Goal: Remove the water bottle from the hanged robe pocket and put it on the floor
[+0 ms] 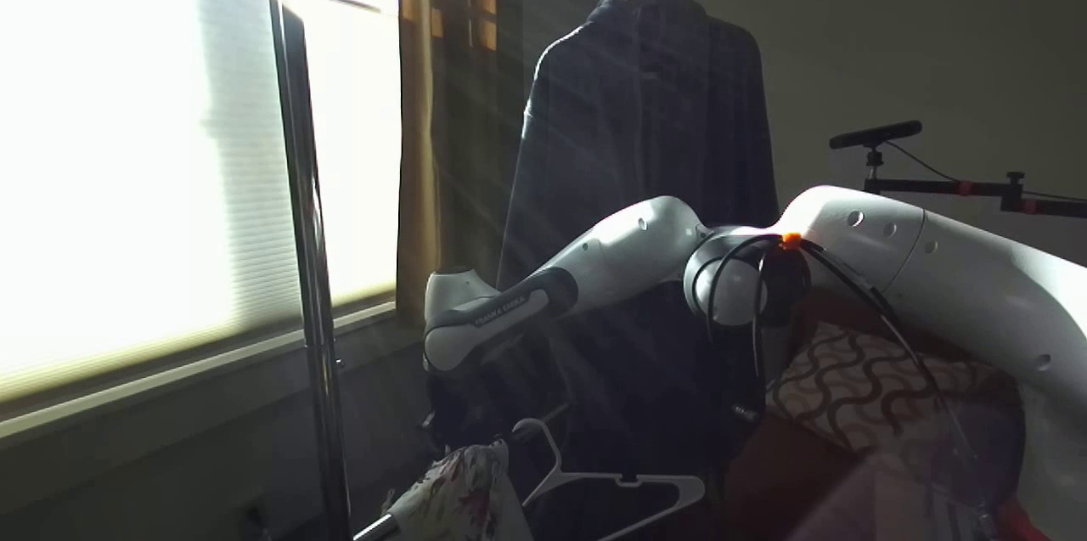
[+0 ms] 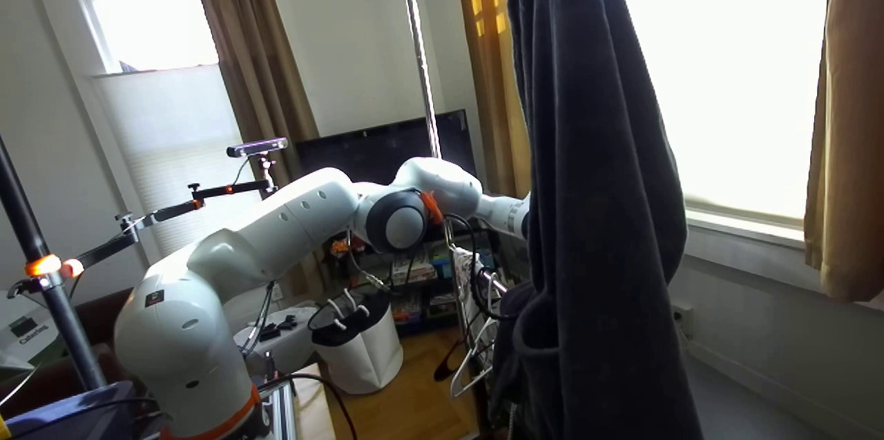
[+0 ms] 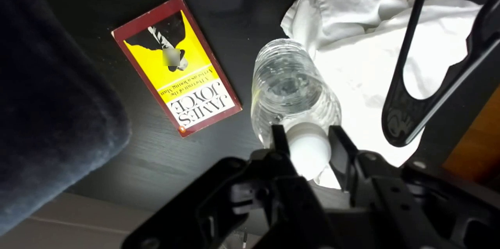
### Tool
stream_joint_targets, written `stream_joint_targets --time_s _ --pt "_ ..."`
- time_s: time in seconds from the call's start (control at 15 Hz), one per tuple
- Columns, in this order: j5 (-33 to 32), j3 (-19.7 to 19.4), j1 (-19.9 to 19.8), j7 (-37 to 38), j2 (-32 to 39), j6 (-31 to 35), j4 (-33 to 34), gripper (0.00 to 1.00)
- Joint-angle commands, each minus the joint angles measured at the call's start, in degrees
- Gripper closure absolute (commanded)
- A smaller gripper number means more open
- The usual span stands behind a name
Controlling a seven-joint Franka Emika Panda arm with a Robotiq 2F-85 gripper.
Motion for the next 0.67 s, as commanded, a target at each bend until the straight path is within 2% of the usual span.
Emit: stream_joint_targets --time_s 0.0,0.6 --pt "-0.6 -1.0 0.1 1.9 2.2 -1.5 1.7 0.92" --pt "0.2 -1.5 -0.3 3.8 4.1 -0.8 1.0 0.92"
